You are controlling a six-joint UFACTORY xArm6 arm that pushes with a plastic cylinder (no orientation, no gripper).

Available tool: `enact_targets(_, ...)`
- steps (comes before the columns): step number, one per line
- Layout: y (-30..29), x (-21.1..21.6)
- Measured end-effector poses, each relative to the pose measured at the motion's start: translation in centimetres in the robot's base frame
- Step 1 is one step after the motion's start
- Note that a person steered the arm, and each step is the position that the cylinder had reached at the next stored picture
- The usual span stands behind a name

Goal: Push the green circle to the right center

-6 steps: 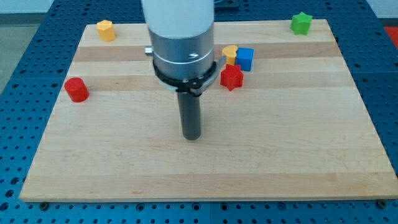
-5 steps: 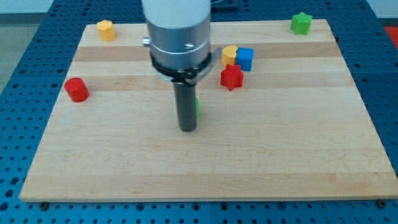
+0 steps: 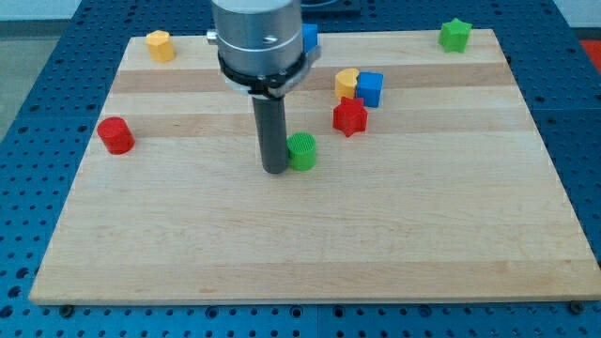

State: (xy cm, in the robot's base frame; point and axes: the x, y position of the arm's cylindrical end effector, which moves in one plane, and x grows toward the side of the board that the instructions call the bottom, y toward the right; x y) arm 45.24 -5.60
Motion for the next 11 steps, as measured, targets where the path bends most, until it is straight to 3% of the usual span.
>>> enact_targets(2, 2.5, -3.5)
enact_targets(5, -2.0, 3.6)
enact_targets(10, 13.5, 1.4)
enact_targets(11, 14.5, -1.2)
